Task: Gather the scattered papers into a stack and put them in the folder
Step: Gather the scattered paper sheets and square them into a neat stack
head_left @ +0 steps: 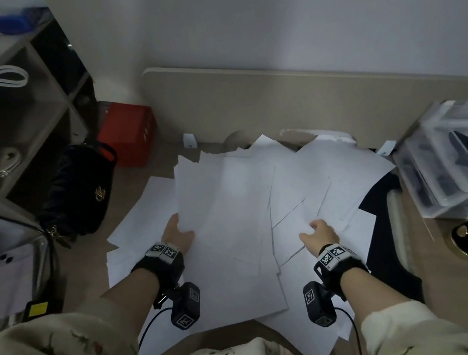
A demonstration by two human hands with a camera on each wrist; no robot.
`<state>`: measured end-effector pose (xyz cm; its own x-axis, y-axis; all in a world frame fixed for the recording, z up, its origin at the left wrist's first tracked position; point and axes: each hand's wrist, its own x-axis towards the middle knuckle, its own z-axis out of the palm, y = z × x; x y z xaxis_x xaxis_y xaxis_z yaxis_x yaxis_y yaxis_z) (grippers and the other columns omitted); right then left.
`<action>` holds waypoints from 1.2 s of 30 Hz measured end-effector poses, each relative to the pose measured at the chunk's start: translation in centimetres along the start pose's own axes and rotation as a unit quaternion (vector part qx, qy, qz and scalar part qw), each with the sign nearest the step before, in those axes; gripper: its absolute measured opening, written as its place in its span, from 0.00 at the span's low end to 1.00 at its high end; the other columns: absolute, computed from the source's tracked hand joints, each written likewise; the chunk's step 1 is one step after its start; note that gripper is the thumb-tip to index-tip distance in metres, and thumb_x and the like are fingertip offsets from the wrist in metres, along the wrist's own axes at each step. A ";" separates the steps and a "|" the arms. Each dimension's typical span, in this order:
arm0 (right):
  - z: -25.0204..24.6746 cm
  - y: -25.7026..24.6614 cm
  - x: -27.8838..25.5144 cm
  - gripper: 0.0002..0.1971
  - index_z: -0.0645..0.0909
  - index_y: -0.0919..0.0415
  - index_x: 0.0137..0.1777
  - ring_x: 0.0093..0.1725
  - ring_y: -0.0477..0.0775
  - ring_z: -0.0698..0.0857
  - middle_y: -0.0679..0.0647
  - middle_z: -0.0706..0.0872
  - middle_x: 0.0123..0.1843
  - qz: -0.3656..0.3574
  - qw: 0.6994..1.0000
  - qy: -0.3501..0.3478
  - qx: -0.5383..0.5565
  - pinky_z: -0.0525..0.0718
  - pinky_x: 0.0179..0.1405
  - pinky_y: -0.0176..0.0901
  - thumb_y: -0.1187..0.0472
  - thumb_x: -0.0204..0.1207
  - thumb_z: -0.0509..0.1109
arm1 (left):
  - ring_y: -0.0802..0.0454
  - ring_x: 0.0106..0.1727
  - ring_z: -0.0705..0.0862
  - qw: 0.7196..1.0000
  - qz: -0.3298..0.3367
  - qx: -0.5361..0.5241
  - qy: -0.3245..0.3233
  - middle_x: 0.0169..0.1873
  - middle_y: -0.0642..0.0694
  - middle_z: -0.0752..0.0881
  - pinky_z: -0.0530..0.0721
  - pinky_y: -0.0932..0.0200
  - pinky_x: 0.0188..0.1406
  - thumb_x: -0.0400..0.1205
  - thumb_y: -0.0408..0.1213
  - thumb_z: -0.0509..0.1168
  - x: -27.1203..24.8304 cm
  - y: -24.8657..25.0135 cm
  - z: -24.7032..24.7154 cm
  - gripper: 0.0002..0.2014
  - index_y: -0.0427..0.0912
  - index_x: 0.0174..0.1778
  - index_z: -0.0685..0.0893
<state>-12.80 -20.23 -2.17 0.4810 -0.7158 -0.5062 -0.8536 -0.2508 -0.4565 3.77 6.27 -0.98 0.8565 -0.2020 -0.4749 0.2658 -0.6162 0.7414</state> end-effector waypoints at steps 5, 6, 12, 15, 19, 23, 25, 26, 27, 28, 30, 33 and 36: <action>0.1 -0.7 -0.3 0.05 0.76 0.53 0.41 0.55 0.61 0.79 0.55 0.81 0.49 -0.016 0.997 -0.022 -0.067 0.76 0.60 0.50 0.54 0.75 0.64 | 0.38 0.69 0.76 0.999 -0.013 0.036 -0.008 0.70 0.39 0.77 0.73 0.51 0.68 0.81 0.28 0.62 -0.1 -0.1 -0.3 0.29 0.41 0.79 0.65; 0.2 -0.8 -0.4 0.08 0.71 0.51 0.35 0.53 0.60 0.78 0.54 0.79 0.47 -0.020 0.995 -0.027 -0.095 0.74 0.60 0.51 0.53 0.74 0.63 | 0.38 0.70 0.75 0.999 -0.013 0.037 -0.010 0.70 0.39 0.76 0.72 0.51 0.68 0.81 0.27 0.62 -0.2 -0.1 -0.3 0.29 0.40 0.79 0.64; 0.5 -1.5 -0.8 0.18 0.78 0.66 0.63 0.50 0.60 0.80 0.58 0.83 0.52 -0.013 0.993 -0.069 -0.090 0.77 0.46 0.43 0.57 0.78 0.61 | 0.39 0.72 0.73 0.999 -0.016 0.042 -0.010 0.73 0.38 0.74 0.70 0.54 0.70 0.82 0.27 0.61 -0.4 0.1 -0.5 0.30 0.39 0.80 0.62; 0.0 -1.5 -0.9 0.14 0.80 0.69 0.56 0.36 0.58 0.85 0.61 0.87 0.46 0.020 0.999 -0.035 -0.006 0.80 0.36 0.40 0.61 0.77 0.60 | 0.39 0.73 0.72 0.998 -0.018 0.050 -0.012 0.74 0.39 0.73 0.69 0.53 0.71 0.82 0.28 0.62 -0.4 0.1 -0.7 0.30 0.40 0.81 0.61; -0.4 -1.6 -0.7 0.16 0.76 0.67 0.64 0.17 0.46 0.84 0.59 0.90 0.33 0.054 0.994 0.011 0.098 0.77 0.22 0.37 0.65 0.79 0.56 | 0.40 0.76 0.70 0.999 -0.020 0.051 -0.004 0.77 0.40 0.69 0.67 0.54 0.73 0.82 0.28 0.61 -0.6 0.1 -1.0 0.32 0.40 0.82 0.59; -0.9 -1.7 0.1 0.20 0.74 0.74 0.67 0.24 0.51 0.87 0.53 0.83 0.16 0.084 0.982 0.049 0.161 0.87 0.33 0.45 0.67 0.78 0.56 | 0.41 0.78 0.66 0.998 -0.032 0.051 -0.003 0.80 0.41 0.64 0.65 0.55 0.75 0.82 0.28 0.62 -0.3 0.0 -1.4 0.33 0.41 0.83 0.56; -1.5 -1.6 0.1 0.19 0.76 0.74 0.66 0.38 0.59 0.88 0.57 0.87 0.24 0.092 0.976 0.074 0.181 0.87 0.45 0.50 0.66 0.78 0.56 | 0.41 0.79 0.65 0.998 -0.037 0.044 0.008 0.80 0.41 0.63 0.63 0.55 0.75 0.82 0.27 0.61 -0.1 0.1 -1.4 0.33 0.40 0.83 0.56; -1.9 -1.6 0.1 0.18 0.77 0.72 0.66 0.46 0.64 0.87 0.62 0.90 0.35 0.098 0.975 0.093 0.178 0.84 0.50 0.50 0.65 0.79 0.56 | 0.41 0.79 0.65 0.998 -0.037 0.042 0.013 0.80 0.40 0.64 0.64 0.55 0.75 0.82 0.27 0.61 0.0 0.2 -1.4 0.33 0.40 0.83 0.56; -2.4 -1.5 0.0 0.18 0.77 0.71 0.66 0.54 0.67 0.84 0.66 0.88 0.49 0.107 0.974 0.111 0.165 0.81 0.54 0.52 0.63 0.80 0.57 | 0.41 0.78 0.66 0.998 -0.035 0.040 0.015 0.79 0.40 0.65 0.65 0.54 0.74 0.82 0.27 0.61 0.1 0.3 -1.5 0.32 0.40 0.82 0.58; -2.7 -1.5 0.0 0.18 0.77 0.69 0.66 0.58 0.69 0.82 0.68 0.84 0.59 0.111 0.974 0.127 0.150 0.78 0.55 0.53 0.62 0.81 0.57 | 0.40 0.76 0.69 0.999 -0.030 0.042 0.014 0.77 0.39 0.68 0.68 0.54 0.71 0.82 0.26 0.60 0.3 0.4 -1.4 0.31 0.39 0.81 0.60; -2.9 -1.4 0.2 0.21 0.75 0.66 0.69 0.62 0.69 0.80 0.66 0.80 0.66 0.106 0.978 0.132 0.121 0.77 0.57 0.53 0.60 0.79 0.57 | 0.37 0.71 0.74 0.999 -0.025 0.045 0.009 0.72 0.36 0.73 0.72 0.54 0.62 0.81 0.25 0.60 0.7 0.5 -1.4 0.29 0.40 0.80 0.63; -2.5 -1.9 0.9 0.26 0.67 0.57 0.75 0.67 0.65 0.76 0.61 0.78 0.70 0.077 0.983 0.132 0.097 0.75 0.66 0.59 0.59 0.76 0.62 | 0.36 0.71 0.73 0.998 -0.039 0.045 0.008 0.73 0.35 0.72 0.71 0.55 0.60 0.82 0.24 0.59 1.1 0.5 -1.3 0.29 0.41 0.80 0.62; -2.4 -3.0 1.4 0.25 0.68 0.55 0.74 0.66 0.65 0.78 0.60 0.82 0.67 0.058 0.990 0.112 0.066 0.71 0.70 0.58 0.55 0.77 0.62 | 0.38 0.74 0.70 0.998 -0.050 0.032 0.009 0.76 0.37 0.68 0.70 0.56 0.64 0.82 0.24 0.59 1.1 0.6 -1.2 0.31 0.40 0.82 0.59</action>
<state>-10.03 -21.99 0.27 0.3120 -0.8653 -0.3923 -0.8596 -0.0812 -0.5046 5.44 6.58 -0.51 0.8350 -0.1247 -0.5360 0.3214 -0.6801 0.6589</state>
